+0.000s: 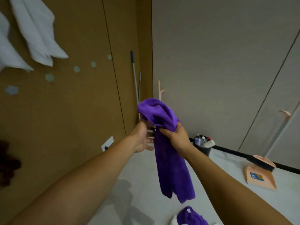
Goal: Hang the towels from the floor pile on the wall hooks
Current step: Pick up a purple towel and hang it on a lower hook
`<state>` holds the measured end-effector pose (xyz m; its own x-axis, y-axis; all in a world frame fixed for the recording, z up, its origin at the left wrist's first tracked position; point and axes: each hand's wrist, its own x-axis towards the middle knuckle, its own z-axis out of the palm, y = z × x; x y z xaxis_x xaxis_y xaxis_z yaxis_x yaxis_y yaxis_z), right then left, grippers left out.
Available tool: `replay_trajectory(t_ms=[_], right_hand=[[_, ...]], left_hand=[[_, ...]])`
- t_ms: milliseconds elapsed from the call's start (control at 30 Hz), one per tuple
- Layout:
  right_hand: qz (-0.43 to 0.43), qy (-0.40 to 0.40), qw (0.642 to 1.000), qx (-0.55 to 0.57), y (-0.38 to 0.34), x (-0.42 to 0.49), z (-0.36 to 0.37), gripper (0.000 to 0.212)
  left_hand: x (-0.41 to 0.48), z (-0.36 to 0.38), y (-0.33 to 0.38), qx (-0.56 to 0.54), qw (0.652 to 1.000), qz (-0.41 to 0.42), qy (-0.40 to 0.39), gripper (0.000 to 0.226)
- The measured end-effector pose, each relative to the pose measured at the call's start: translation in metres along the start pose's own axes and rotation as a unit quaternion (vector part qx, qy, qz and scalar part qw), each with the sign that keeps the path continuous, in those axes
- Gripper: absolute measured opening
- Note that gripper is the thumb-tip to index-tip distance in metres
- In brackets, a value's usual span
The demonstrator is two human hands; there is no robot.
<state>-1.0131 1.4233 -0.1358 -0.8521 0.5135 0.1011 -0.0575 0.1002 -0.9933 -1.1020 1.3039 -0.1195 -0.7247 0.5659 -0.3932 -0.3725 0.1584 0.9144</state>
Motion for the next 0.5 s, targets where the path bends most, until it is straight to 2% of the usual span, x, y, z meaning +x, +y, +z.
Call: replay_trajectory(t_ms=[67,167,267,333,367,433,500], right_hand=[[-0.013,-0.009,1.0,0.013,-0.011,-0.002,0.022,0.03],[-0.01,0.01,1.0,-0.005,-0.024,-0.002,0.055,0.023],[0.027,0.025,0.999,-0.032,-0.037,-0.002,0.086,0.036],[0.049,-0.034,0.998,-0.021,-0.049,-0.005,0.108,0.049],[0.066,-0.085,0.994,0.006,-0.055,-0.007,0.121,0.048],[0.102,-0.158,0.98,0.071,-0.064,-0.014,0.144,0.037],[0.113,-0.145,0.978,0.1,-0.072,-0.016,0.161,0.023]], left_hand=[[-0.012,-0.015,-0.006,-0.026,0.999,-0.013,0.037,0.042],[-0.029,-0.042,-0.007,-0.064,0.996,0.041,0.039,0.03],[-0.045,-0.081,0.0,-0.124,0.987,0.098,-0.022,0.031],[-0.056,-0.104,0.004,-0.08,0.991,0.098,-0.05,0.019],[-0.06,-0.114,0.007,-0.053,0.994,0.091,-0.032,0.02],[-0.064,-0.132,0.012,-0.032,0.996,0.075,0.034,0.029],[-0.065,-0.153,0.016,-0.04,0.993,0.084,0.073,0.022]])
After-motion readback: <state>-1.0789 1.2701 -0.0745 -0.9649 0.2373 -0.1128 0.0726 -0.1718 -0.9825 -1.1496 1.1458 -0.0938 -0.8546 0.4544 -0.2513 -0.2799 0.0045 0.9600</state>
